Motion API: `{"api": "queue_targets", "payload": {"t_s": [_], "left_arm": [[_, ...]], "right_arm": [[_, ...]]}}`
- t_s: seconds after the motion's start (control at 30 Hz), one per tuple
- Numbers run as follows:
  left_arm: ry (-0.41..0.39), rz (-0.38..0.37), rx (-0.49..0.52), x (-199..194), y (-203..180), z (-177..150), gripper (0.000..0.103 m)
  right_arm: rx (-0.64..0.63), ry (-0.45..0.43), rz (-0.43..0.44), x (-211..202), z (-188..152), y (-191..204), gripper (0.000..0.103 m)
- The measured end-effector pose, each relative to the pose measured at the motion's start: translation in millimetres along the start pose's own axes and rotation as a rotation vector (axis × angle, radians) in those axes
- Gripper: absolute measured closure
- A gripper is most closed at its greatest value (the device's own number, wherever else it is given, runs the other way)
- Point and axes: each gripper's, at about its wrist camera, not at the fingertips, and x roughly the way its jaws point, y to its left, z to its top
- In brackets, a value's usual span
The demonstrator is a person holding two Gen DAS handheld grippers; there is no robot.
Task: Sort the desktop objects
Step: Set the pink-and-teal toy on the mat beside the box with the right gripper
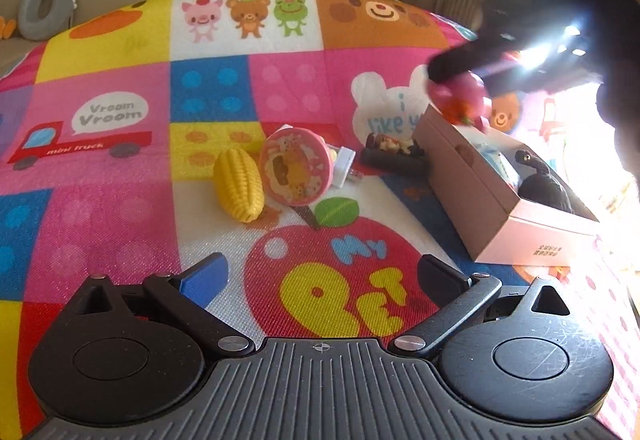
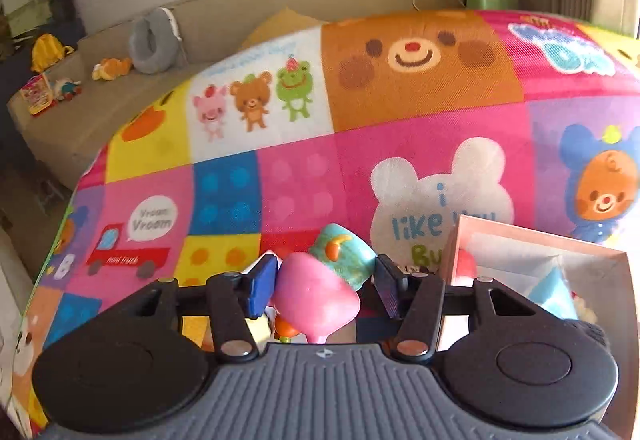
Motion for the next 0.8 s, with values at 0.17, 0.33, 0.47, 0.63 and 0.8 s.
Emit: {"api": "queue_targets", "payload": {"t_s": [0.17,0.33,0.47,0.63,0.8], "left_arm": [[0.008,0.023,0.015,1.1,-2.9,0.4,0.0],[0.015,0.057,0.036,2.1,-7.1,0.5,0.0],[-0.028,0.066,0.069,-2.8,-11.3,3.3,0.0],[-0.091,0.112,0.241,4.6,-26.3,25.7,0.0],[-0.055,0.165,0.307,33.3,-27.0,48.4,0.015]], "right_arm": [[-0.069,0.06,0.015,-56.6,-65.3,-3.5,0.05],[-0.024,0.104,-0.016,-64.4,-125.2,-16.1,0.046],[0.011,0.013,-0.079,-72.1,-157.8,-21.3,0.036],[0.037,-0.073,-0.144,-88.6,-190.1,-31.1,0.027],[0.109,-0.103,-0.173,-90.9,-216.6,-46.3,0.025]]}}
